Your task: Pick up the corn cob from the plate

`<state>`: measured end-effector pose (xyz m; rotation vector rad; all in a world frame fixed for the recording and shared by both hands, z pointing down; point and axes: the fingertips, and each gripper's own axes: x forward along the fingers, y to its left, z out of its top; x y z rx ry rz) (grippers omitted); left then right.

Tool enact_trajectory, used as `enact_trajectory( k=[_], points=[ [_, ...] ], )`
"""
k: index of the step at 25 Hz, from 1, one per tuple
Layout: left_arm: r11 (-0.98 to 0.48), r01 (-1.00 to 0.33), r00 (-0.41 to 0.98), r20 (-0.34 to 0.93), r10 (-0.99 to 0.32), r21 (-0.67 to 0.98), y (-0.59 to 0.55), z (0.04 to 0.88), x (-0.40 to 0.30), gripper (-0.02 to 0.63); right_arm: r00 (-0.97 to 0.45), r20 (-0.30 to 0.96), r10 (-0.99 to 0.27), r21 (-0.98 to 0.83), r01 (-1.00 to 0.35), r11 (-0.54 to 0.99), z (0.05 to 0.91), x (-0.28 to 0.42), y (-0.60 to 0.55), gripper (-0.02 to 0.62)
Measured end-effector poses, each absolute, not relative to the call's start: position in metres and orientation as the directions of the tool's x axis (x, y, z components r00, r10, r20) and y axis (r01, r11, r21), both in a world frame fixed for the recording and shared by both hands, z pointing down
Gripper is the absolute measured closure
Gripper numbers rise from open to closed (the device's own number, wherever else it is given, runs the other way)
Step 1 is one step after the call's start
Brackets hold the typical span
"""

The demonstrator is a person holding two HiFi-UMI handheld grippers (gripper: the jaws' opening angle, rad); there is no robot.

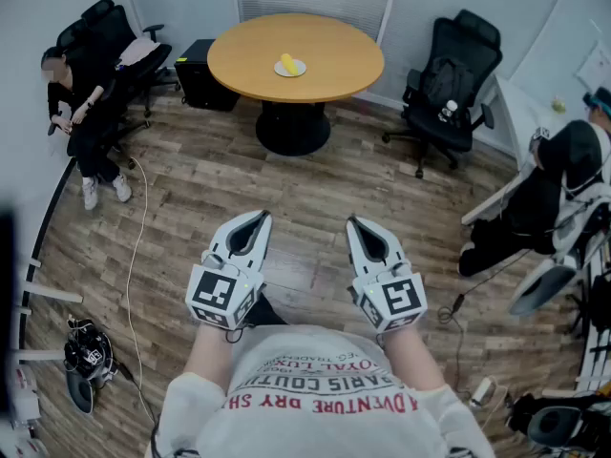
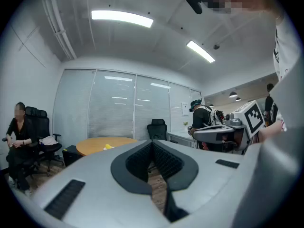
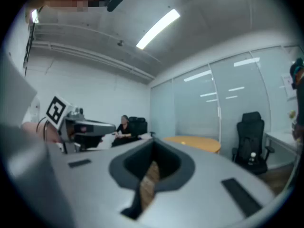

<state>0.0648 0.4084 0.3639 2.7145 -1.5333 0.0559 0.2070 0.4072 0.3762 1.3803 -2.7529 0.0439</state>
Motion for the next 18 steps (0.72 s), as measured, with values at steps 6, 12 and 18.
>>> enact_trajectory(
  k=[6,12,18],
  points=[
    [-0.509,-0.86,0.51,0.043,-0.859,0.035,0.403,0.368,0.054,0.571,-0.598,0.078,-0.797,-0.004,-0.8,0.6,0.381,0.201,0.401,0.569],
    [-0.509,-0.859,0.512,0.053,-0.857,0.058,0.4,0.375,0.051,0.571,-0.596,0.082,-0.799,-0.033,-0.803,0.595,0.383,0.198,0.399,0.569],
    [-0.534,-0.843,0.538,0.085,-0.838,0.072,0.384,0.39,0.057,0.571,-0.587,0.109,-0.802,-0.07,-0.81,0.583,0.396,0.198,0.382,0.569]
  ],
)
